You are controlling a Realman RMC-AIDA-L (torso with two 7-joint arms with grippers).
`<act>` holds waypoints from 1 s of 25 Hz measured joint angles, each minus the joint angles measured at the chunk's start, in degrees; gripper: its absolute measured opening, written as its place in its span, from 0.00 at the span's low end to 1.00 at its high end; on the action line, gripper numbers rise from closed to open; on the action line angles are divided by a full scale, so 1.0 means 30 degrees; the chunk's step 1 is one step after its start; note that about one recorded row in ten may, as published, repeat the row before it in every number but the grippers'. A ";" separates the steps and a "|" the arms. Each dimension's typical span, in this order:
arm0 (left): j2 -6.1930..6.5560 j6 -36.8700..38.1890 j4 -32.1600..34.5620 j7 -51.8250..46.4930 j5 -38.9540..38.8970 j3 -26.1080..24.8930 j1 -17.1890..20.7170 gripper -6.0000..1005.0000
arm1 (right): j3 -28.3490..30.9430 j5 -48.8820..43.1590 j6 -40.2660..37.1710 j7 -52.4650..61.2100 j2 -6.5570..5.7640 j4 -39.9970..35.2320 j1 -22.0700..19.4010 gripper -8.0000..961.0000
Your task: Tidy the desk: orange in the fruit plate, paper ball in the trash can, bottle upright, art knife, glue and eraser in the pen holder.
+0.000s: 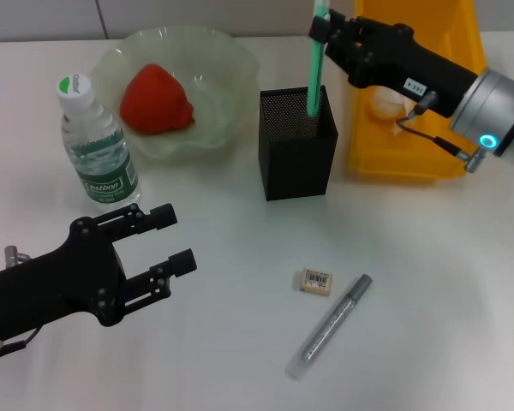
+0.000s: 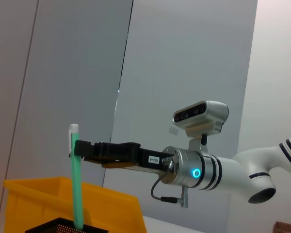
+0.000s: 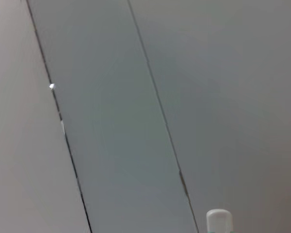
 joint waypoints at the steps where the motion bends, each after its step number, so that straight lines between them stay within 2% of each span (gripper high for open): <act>1: -0.0001 -0.0018 -0.0005 0.0002 0.0002 -0.0001 -0.0001 0.64 | 0.0000 0.0000 0.0000 0.0000 0.0000 0.0000 0.0000 0.31; 5: 0.0000 -0.0043 -0.0183 0.0017 0.0012 0.0000 0.0003 0.64 | -0.0939 0.0060 0.0591 -0.0923 0.0041 -0.0006 0.0098 0.31; 25: 0.0000 0.0006 -0.0255 0.0042 0.0044 0.0031 0.0031 0.64 | -0.1552 -0.0013 0.1903 -0.1826 0.0074 0.0024 0.0139 0.33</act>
